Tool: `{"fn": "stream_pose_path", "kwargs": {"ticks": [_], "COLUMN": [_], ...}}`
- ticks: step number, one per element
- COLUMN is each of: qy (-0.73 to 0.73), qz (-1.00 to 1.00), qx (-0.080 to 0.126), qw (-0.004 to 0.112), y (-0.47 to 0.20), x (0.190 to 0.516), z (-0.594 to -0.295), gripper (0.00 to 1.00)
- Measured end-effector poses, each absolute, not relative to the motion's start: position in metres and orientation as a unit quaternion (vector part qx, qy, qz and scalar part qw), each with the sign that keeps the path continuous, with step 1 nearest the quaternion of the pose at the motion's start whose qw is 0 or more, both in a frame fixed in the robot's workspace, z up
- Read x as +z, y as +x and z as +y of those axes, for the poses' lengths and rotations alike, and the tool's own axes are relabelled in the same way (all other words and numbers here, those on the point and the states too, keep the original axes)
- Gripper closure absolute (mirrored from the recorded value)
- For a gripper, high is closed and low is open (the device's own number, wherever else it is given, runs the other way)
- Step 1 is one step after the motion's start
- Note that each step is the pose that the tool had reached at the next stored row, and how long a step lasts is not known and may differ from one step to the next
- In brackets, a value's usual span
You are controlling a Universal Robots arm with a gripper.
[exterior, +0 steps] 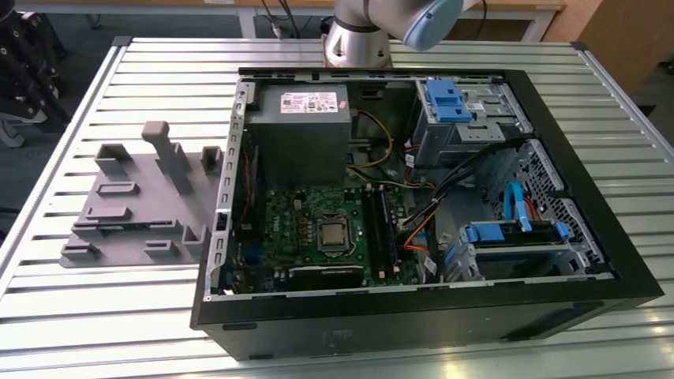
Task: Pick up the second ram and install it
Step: 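Pick up the second ram and move it above second insertion slot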
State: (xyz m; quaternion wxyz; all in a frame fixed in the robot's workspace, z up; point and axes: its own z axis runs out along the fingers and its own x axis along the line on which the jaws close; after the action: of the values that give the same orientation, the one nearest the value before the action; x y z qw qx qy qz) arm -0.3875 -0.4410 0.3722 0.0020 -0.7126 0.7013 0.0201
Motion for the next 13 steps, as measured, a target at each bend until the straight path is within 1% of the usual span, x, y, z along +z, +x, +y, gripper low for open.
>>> {"fn": "stream_pose_path", "kwargs": {"ticks": [1,10,11,13], "qy": [-0.710,-0.686,-0.686,-0.686], "qz": [0.704,0.728,0.728,0.728], "qx": [0.020,0.018,0.018,0.018], "qw": [0.002,0.005,0.005,0.005], "y": [-0.388,-0.388,-0.389,-0.391], "x": [0.371,0.358,0.357,0.356], "z": [-0.441,-0.441,-0.441,-0.441], "gripper": [0.76,0.76,0.75,0.62]}}
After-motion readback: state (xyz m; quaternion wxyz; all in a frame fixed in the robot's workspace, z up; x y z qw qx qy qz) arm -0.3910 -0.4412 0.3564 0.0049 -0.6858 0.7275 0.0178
